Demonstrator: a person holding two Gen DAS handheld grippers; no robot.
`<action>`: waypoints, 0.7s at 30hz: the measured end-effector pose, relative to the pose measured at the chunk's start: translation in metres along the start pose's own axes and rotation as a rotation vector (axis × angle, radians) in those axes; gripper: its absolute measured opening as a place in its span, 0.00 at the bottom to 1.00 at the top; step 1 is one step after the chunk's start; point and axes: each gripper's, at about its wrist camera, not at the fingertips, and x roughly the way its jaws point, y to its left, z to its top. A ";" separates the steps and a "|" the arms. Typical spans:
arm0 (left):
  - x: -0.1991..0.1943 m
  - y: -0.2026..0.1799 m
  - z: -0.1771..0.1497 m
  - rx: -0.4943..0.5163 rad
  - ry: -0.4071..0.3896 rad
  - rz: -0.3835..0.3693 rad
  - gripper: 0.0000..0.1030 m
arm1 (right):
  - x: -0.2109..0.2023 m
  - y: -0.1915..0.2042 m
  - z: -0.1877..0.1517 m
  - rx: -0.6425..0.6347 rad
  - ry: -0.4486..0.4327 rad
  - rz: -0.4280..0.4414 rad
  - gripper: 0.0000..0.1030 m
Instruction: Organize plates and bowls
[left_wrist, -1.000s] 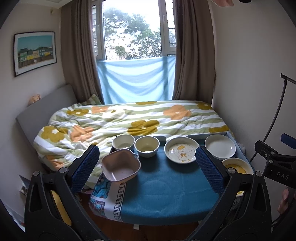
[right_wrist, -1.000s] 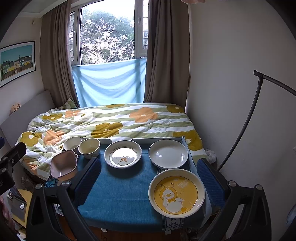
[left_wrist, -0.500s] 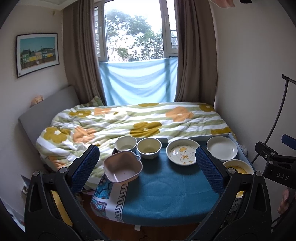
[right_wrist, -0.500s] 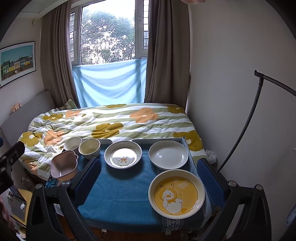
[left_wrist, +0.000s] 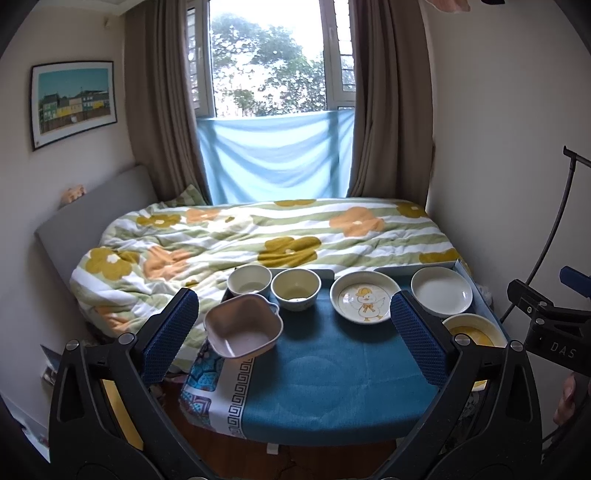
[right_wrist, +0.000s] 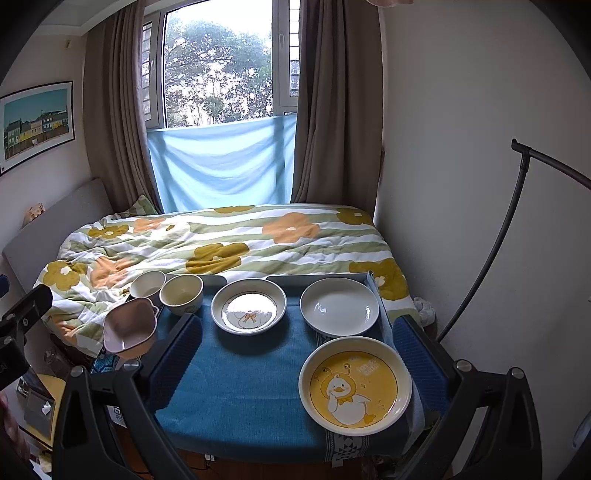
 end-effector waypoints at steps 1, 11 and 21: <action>0.000 -0.001 0.000 0.001 0.000 0.000 1.00 | 0.000 0.000 0.000 -0.001 0.001 0.000 1.00; -0.001 -0.004 -0.001 0.011 0.004 0.003 1.00 | 0.001 -0.001 0.000 0.000 0.002 0.001 1.00; -0.003 -0.004 -0.002 0.014 0.002 0.001 1.00 | 0.000 0.000 -0.001 -0.001 0.003 0.001 1.00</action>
